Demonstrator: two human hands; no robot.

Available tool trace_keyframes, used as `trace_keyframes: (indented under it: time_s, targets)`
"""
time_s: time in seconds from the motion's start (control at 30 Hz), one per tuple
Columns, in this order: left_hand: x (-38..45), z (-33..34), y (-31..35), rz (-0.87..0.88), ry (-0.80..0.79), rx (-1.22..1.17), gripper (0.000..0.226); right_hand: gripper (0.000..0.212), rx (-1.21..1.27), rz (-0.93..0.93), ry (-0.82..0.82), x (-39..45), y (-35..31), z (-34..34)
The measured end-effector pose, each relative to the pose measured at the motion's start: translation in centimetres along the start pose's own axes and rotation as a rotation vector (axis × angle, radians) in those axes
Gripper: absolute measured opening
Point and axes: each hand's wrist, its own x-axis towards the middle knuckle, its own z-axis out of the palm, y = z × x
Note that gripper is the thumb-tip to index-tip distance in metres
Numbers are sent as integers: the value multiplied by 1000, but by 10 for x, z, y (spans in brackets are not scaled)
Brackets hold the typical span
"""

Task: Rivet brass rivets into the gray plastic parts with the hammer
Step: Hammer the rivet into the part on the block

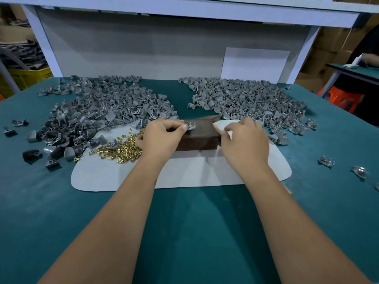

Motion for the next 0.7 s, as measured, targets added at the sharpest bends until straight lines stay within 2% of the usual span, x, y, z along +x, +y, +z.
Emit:
trace_keyframes:
  time_s: [0.03, 0.1, 0.13, 0.2, 0.3, 0.4, 0.47, 0.53, 0.6, 0.7]
  targets:
    - [0, 0, 0, 19, -19, -37, 12, 25, 181, -25, 34, 0, -4, -1]
    - [0, 1, 2, 71, -48, -85, 8, 25, 571, -48, -30, 0, -17, -1]
    - [-1, 1, 4, 91, -46, -67, 7, 27, 697, -52, -90, -1, -24, -1]
    - [-4, 2, 9, 117, -35, -24, 9, 25, 778, -45, -138, 0, -33, 1]
    - [-7, 2, 14, 150, -39, -49, 12, 12, 789, -11, -133, 10, -33, 1]
    - [-7, 1, 17, 132, -10, -35, 19, 14, 778, 110, -60, 30, -19, -7]
    - [-5, -1, 16, 91, 8, -35, 20, 40, 754, 266, 2, 45, -6, -12]
    - [-3, -2, 13, 83, 26, -60, 17, 67, 594, 381, -28, 54, 0, -11]
    - [0, -1, 9, 88, 38, -81, 16, 74, 416, 366, -34, 50, -13, -5]
    - [3, 0, 7, 75, 37, -142, 18, 63, 364, 112, 84, 29, -57, 8]
